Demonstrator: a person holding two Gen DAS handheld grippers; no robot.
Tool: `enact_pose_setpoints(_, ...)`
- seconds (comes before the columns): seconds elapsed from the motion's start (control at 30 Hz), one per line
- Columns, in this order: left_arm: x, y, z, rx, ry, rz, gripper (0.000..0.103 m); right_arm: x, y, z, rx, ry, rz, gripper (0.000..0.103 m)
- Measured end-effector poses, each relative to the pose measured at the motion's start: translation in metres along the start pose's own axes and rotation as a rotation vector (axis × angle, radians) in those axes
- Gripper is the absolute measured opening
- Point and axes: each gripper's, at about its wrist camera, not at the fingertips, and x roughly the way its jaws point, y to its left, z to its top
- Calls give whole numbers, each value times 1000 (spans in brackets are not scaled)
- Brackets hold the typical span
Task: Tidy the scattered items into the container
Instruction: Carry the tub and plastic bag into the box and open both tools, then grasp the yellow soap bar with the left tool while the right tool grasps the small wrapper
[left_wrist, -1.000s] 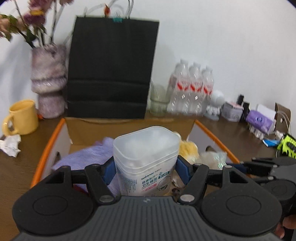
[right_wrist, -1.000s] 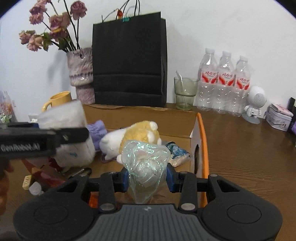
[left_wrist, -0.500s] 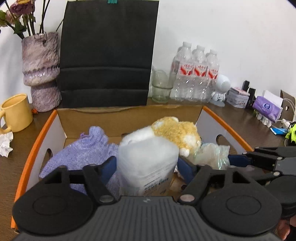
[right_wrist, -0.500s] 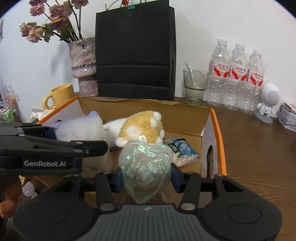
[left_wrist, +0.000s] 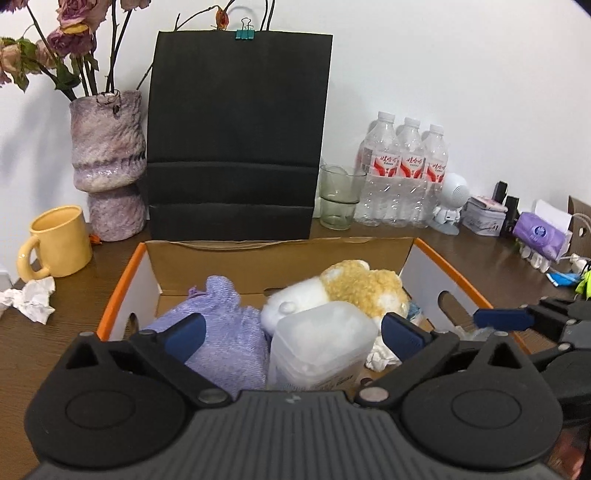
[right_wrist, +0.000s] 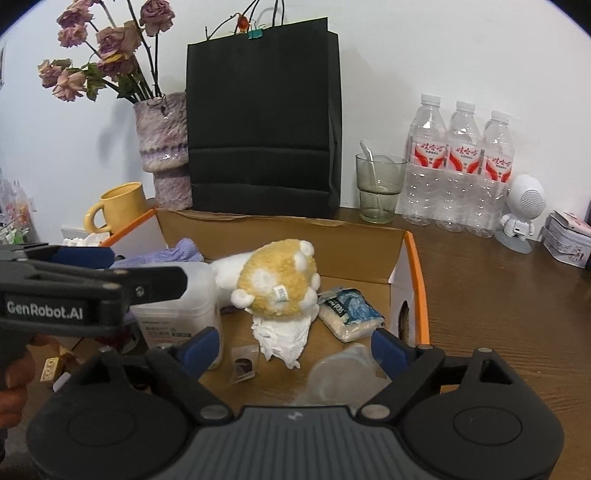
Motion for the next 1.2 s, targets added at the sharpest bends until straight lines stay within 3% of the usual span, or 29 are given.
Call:
enact_pose_setpoints(0.3, -57, 19, 1, -41, -109, 25, 103, -59, -17, 5, 40, -124, -63, 91)
enact_pose_setpoints(0.37, -70, 25, -1, -39, -126, 35, 103, -78, -24, 0, 50, -162, -79, 99)
enact_pose_setpoints(0.47, -89, 38, -10, -42, -135, 56, 103, -101, -36, -17, 73, -198, -98, 100)
enact_pose_setpoints(0.57, -105, 50, -25, -42, -137, 85, 103, -109, -40, -35, 71, -168, -107, 100)
enact_pose_setpoints(0.83, -116, 78, -71, -25, -33, 153, 103, -86, -35, -86, 61, -26, -120, 98)
enact_pose_setpoints(0.97, -104, 85, -87, -14, 32, 154, 100, -75, -31, -98, 52, 11, -130, 91)
enact_pose_setpoints(1.0, -99, 85, -90, -7, 54, 160, 98, -75, -30, -100, 48, 10, -134, 90)
enact_pose_setpoints(1.07, -93, 86, -95, -1, 82, 173, 89, -74, -29, -102, 45, 9, -136, 78)
enact_pose_setpoints(1.2, -83, 88, -100, 18, 105, 143, 83, -71, -32, -105, 59, 27, -131, 71)
